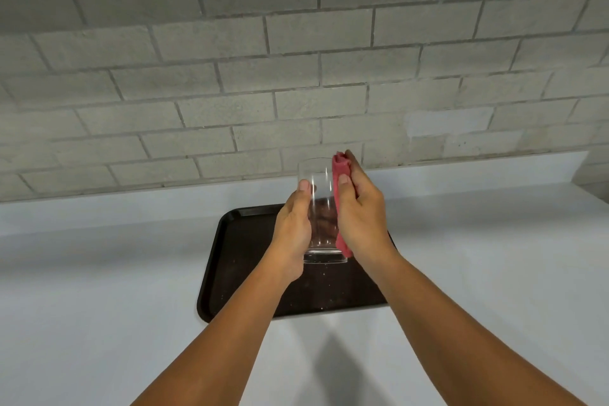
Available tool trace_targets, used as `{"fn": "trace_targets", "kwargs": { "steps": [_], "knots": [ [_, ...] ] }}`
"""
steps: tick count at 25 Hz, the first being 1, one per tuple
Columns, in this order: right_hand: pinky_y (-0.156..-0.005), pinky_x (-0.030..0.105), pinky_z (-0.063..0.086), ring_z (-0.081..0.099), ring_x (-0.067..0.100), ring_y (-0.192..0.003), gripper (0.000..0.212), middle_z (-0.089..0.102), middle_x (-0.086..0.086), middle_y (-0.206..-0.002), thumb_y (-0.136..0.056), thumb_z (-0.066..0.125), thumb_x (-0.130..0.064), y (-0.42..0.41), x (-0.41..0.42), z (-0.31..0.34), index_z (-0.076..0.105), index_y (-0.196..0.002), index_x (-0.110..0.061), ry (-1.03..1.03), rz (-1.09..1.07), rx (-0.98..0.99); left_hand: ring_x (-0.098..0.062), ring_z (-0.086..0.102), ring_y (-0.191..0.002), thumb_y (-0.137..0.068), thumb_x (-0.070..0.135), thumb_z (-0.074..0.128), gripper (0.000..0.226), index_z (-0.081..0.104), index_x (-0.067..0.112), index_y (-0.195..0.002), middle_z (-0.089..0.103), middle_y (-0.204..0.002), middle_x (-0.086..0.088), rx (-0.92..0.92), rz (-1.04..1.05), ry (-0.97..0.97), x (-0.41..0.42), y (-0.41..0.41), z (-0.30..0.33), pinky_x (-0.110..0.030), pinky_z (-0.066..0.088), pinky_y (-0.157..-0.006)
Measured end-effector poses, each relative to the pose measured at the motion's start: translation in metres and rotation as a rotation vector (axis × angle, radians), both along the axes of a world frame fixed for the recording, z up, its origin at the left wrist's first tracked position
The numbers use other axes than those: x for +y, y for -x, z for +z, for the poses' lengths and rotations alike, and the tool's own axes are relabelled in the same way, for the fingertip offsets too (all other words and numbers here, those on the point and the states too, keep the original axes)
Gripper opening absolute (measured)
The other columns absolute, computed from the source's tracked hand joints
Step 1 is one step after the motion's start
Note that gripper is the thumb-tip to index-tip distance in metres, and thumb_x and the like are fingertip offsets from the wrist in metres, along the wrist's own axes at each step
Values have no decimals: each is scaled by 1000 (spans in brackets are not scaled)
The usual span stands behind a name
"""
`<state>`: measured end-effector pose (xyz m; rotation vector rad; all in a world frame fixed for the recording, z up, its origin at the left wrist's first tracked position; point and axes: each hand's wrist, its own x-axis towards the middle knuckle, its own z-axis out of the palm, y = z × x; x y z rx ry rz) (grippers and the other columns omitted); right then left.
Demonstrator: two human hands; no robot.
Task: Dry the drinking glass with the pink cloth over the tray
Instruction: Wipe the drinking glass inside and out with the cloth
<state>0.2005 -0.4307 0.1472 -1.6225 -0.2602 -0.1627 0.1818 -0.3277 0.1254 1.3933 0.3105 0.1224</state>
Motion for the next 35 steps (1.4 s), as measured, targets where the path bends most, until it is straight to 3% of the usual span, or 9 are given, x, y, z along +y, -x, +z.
{"fn": "trace_targets", "kwargs": {
  "steps": [4,7,12,15,17,22,27,31,35],
  "knots": [
    [-107,20,38,41,-11,-131,44,37,-36,-139,-104,40,-35,19,9,-4,37,-147,-41,76,43,-101,-26,70,-114,-96,66,37,64,60,24,-138,74,-120,-12,0,17,-12,5,-8,8,-51,52,-103],
    [-100,9,33,36,-8,-130,45,34,-29,-143,-104,38,-32,24,6,-12,35,-148,-38,108,61,-62,-26,62,-127,-88,74,40,73,56,27,-141,68,-134,-9,20,30,-27,7,-10,8,-51,45,-110],
    [-111,32,40,45,7,-132,42,46,-14,-145,-105,38,-29,-4,3,4,41,-147,-33,8,5,50,-29,72,-110,-97,63,39,59,57,24,-137,75,-117,-14,32,33,39,0,-2,1,-54,52,-102],
    [-99,7,35,41,-14,-124,47,37,-25,-145,-104,39,-30,21,10,-9,33,-150,-37,118,36,-71,-27,64,-123,-88,75,39,74,58,24,-138,69,-130,-12,18,37,-8,7,-9,12,-51,48,-107],
    [-96,-1,31,37,-10,-131,48,34,-24,-148,-104,38,-28,29,7,-18,32,-151,-35,139,45,-81,-27,59,-129,-80,81,42,82,59,25,-138,66,-136,-10,9,38,-10,12,-13,14,-50,45,-109],
    [-111,40,42,49,15,-134,41,49,-7,-148,-104,39,-29,-4,-1,2,44,-145,-32,-13,-24,57,-28,68,-115,-91,71,41,62,62,28,-130,72,-124,-14,45,3,15,0,-4,2,-52,50,-104],
    [-93,5,36,43,-11,-121,46,42,-30,-139,-104,39,-31,25,8,-2,32,-148,-41,95,25,-53,-23,65,-116,-98,64,33,60,61,24,-134,70,-125,-10,12,23,-28,9,-16,20,-44,51,-101],
    [-97,30,52,61,10,-114,38,57,-5,-140,-104,39,-34,4,-2,-2,48,-140,-37,-46,-26,85,-32,74,-103,-97,64,38,58,63,23,-128,76,-112,-18,54,-12,9,3,-9,10,-52,54,-98],
    [-106,36,46,54,11,-127,41,53,-10,-144,-103,40,-36,2,-4,1,45,-143,-39,-51,-31,49,-28,76,-89,-98,63,36,56,62,24,-128,77,-106,-21,11,-53,54,4,-10,7,-42,61,-78]
  ]
}}
